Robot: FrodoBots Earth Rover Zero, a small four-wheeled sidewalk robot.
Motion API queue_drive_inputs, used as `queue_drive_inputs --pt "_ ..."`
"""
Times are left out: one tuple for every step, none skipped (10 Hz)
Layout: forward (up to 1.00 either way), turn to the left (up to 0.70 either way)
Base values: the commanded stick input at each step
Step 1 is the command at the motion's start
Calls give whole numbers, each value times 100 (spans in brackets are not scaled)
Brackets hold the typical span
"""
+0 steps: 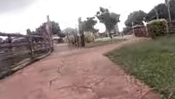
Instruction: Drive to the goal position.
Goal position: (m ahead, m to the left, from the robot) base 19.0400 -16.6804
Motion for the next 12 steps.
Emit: queue_drive_inputs --pt "70 0" --pt "70 2" --pt "70 15" --pt "70 35" --pt "70 34" --pt "70 32" --pt "70 18" --pt "70 2" --pt "70 0" --pt "70 0" --pt "70 0" --pt "70 0"
